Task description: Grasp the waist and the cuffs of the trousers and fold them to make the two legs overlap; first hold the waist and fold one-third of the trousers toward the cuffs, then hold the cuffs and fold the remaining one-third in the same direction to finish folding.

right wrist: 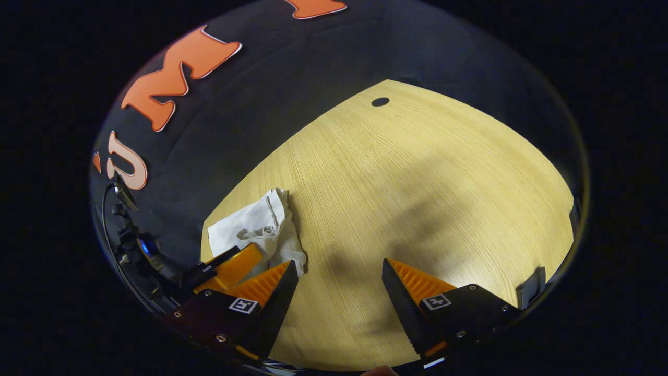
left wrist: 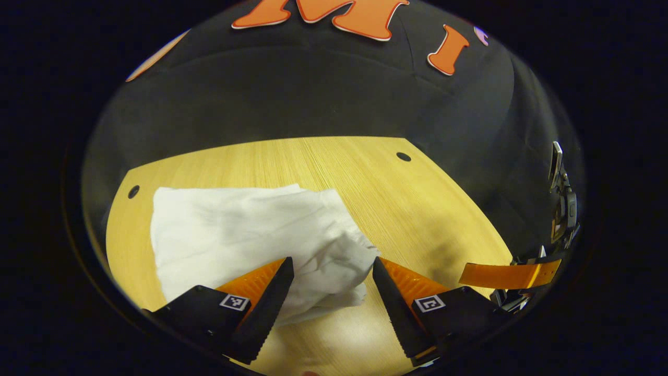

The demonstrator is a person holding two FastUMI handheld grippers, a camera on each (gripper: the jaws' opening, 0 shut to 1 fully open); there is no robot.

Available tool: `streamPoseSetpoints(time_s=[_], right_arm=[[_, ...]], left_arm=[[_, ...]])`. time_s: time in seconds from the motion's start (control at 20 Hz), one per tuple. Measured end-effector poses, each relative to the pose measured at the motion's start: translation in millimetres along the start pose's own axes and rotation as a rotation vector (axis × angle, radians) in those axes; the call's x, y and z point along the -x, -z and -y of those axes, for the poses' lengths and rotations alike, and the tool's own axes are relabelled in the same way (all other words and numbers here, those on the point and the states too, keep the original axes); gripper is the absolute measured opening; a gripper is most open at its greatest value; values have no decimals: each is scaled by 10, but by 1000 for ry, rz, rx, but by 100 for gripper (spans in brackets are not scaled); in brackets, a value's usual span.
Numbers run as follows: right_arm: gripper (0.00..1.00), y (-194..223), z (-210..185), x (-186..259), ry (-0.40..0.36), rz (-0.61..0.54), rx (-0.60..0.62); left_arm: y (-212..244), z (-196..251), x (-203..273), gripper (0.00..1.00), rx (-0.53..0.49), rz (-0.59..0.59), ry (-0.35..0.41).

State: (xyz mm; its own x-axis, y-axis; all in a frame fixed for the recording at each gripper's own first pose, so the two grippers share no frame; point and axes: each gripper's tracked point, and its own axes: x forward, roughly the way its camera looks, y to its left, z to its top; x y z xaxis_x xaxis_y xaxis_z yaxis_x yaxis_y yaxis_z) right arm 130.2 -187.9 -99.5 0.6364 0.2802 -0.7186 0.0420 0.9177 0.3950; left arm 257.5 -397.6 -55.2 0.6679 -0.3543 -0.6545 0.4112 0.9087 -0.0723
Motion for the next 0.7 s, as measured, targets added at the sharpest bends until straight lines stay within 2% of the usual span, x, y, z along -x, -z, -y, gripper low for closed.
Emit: streamPoseSetpoints(time_s=[0.2, 0.25, 0.5, 0.65, 0.7], right_arm=[[98, -259, -211, 68, -2, 61, 110], [98, -340, -277, 91, 2, 84, 152], [98, -823, -718, 279, -13, 268, 384], [98, -1001, -1120, 490, -89, 378, 468], [98, -1051, -1249, 573, -121, 415, 485]], left_arm=[[-499, -450, 515, 99, 26, 152, -94], [-635, -572, 677, 96, 35, 195, -124], [-717, -820, 1364, 99, -5, 417, -316], [-688, -763, 1274, 95, 11, 507, -385], [-694, -795, 1266, 98, 34, 533, -394]])
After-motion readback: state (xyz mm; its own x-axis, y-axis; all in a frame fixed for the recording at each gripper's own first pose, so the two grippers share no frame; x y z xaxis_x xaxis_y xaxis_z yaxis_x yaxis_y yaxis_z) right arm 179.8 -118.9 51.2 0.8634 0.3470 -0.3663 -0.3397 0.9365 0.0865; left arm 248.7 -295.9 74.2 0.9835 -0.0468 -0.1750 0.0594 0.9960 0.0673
